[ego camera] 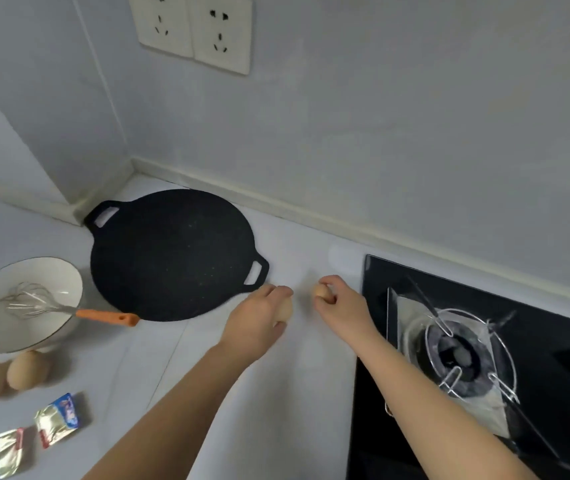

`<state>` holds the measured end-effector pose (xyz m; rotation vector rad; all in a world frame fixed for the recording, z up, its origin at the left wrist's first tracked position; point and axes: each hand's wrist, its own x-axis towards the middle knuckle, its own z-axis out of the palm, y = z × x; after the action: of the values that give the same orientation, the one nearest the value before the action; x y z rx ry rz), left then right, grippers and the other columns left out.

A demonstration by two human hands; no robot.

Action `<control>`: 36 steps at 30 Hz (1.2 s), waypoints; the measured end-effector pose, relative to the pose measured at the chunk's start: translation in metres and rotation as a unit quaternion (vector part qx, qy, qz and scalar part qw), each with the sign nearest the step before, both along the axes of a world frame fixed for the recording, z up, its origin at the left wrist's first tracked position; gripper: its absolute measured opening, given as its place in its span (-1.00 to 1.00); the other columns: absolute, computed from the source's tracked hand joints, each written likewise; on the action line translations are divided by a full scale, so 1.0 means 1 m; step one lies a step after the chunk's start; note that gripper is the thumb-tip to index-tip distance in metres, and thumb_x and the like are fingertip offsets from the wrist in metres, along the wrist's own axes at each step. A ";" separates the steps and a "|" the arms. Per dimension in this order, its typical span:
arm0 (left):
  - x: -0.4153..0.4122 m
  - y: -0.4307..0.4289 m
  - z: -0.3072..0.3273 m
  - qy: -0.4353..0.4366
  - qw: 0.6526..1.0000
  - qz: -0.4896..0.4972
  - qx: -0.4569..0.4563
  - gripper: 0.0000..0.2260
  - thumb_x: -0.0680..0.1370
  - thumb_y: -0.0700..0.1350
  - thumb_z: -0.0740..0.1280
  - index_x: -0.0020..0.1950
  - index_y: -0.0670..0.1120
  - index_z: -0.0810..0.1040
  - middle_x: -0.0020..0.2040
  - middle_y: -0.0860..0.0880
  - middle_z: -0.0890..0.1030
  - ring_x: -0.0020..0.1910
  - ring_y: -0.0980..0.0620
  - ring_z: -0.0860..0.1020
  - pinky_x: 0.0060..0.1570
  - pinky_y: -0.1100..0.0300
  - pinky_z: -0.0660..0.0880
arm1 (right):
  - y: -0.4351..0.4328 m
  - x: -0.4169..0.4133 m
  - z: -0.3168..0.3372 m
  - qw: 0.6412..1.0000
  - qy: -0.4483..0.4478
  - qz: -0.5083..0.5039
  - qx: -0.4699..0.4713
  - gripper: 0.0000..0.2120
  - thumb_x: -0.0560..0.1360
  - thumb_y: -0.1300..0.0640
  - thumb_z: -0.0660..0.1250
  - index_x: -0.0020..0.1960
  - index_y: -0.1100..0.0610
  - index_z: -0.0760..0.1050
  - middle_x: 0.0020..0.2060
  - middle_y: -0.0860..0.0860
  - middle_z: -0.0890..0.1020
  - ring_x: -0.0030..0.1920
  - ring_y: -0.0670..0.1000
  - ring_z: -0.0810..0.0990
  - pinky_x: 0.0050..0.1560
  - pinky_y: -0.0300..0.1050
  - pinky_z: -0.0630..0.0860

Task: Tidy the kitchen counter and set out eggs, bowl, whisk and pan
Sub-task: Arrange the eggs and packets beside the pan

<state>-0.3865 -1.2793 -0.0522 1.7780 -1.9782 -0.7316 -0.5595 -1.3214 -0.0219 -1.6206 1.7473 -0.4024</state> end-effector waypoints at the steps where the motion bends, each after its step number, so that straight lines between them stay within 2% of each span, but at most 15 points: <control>1: -0.011 -0.019 -0.002 -0.010 1.000 -0.008 -0.005 -0.55 0.47 -0.14 0.34 0.34 0.07 0.37 0.26 0.07 0.43 0.13 -0.04 0.50 -0.09 0.12 0.48 | -0.016 -0.008 -0.002 1.000 0.010 -0.001 -0.007 -0.77 0.50 0.10 0.25 0.16 0.01 0.45 -0.12 0.02 0.58 -0.17 0.02 0.56 -0.31 -0.26 0.43; 6: -0.044 -0.081 -0.006 -0.047 0.999 -0.018 -0.011 -0.53 0.48 -0.15 0.32 0.38 0.03 0.33 0.27 0.02 0.44 0.14 -0.07 0.50 -0.08 0.05 0.50 | -0.074 -0.028 -0.005 0.996 0.080 -0.017 -0.024 -0.76 0.49 0.08 0.23 0.15 0.09 0.39 -0.07 0.06 0.54 -0.13 0.07 0.54 -0.25 -0.15 0.40; 11: -0.068 -0.123 -0.016 -0.047 0.999 -0.004 -0.001 -0.52 0.51 -0.14 0.32 0.41 0.00 0.31 0.31 0.01 0.43 0.18 -0.06 0.48 0.02 0.06 0.49 | -0.110 -0.042 -0.010 0.990 0.141 -0.004 -0.020 -0.79 0.51 0.07 0.20 0.12 0.09 0.38 -0.04 0.07 0.49 -0.13 0.07 0.52 -0.26 -0.12 0.40; 15: -0.081 -0.147 -0.024 -0.034 0.999 0.002 -0.005 -0.51 0.52 -0.15 0.31 0.43 -0.03 0.30 0.33 0.00 0.42 0.20 -0.04 0.46 0.07 0.10 0.47 | -0.127 -0.048 -0.014 0.992 0.120 -0.016 -0.019 -0.85 0.47 0.12 0.24 0.03 0.09 0.40 -0.15 -0.02 0.49 -0.19 0.00 0.50 -0.22 -0.08 0.48; 19: -0.093 -0.161 -0.026 -0.024 0.999 -0.008 -0.021 -0.52 0.54 -0.17 0.30 0.45 -0.04 0.30 0.36 -0.01 0.40 0.24 -0.04 0.44 0.14 0.13 0.45 | -0.136 -0.053 -0.018 0.994 0.102 -0.043 -0.020 -0.85 0.44 0.11 0.25 0.00 0.10 0.40 -0.12 0.01 0.53 -0.21 0.01 0.49 -0.38 -0.15 0.34; 22: -0.102 -0.167 -0.026 -0.029 0.999 0.002 -0.029 -0.55 0.53 -0.16 0.33 0.41 -0.02 0.34 0.35 -0.01 0.33 0.15 -0.04 0.48 0.02 0.14 0.49 | -0.141 -0.057 -0.021 0.995 0.081 -0.059 -0.018 -0.84 0.44 0.10 0.26 -0.01 0.12 0.42 -0.11 0.04 0.55 -0.19 0.04 0.51 -0.39 -0.15 0.32; 25: -0.108 -0.170 -0.027 -0.033 0.998 0.027 -0.047 -0.57 0.52 -0.17 0.34 0.37 0.00 0.38 0.22 -0.03 0.34 -0.04 -0.04 0.50 -0.13 0.09 0.53 | -0.142 -0.058 -0.022 0.996 0.047 -0.067 -0.028 -0.85 0.44 0.14 0.26 -0.08 0.21 0.49 -0.14 0.09 0.59 -0.17 0.09 0.55 -0.30 -0.10 0.43; 28: -0.113 -0.171 -0.028 -0.020 0.997 0.041 -0.070 -0.72 0.52 -0.14 0.35 0.21 -0.02 0.44 0.08 0.00 0.40 -0.14 -0.04 0.50 -0.24 0.09 0.51 | -0.140 -0.062 -0.020 0.997 0.030 -0.070 -0.022 -0.86 0.42 0.25 0.26 -0.08 0.31 0.50 -0.16 0.15 0.60 -0.13 0.15 0.56 -0.25 -0.09 0.43; 31: -0.119 -0.174 -0.029 -0.020 0.996 0.058 -0.072 -0.80 0.50 -0.11 0.38 0.09 -0.07 0.47 -0.01 0.00 0.43 -0.19 -0.05 0.52 -0.33 0.11 0.45 | -0.141 -0.069 -0.022 0.995 0.043 -0.085 -0.021 -0.88 0.42 0.22 0.24 -0.06 0.24 0.44 -0.18 0.09 0.57 -0.15 0.12 0.55 -0.23 -0.06 0.47; 36: -0.123 -0.174 -0.030 -0.035 0.994 0.066 -0.082 -0.81 0.52 -0.10 0.37 0.09 -0.09 0.46 0.01 -0.02 0.44 -0.21 -0.02 0.50 -0.36 0.17 0.32 | -0.143 -0.071 -0.024 0.992 0.093 -0.076 -0.038 -0.85 0.45 0.09 0.25 -0.09 0.17 0.39 -0.21 0.04 0.55 -0.21 0.08 0.53 -0.38 -0.10 0.40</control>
<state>-0.5093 -1.4537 -0.0818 1.8364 -1.8840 -0.4568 -0.6308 -1.4640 -0.0459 -1.6275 2.0252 -0.4059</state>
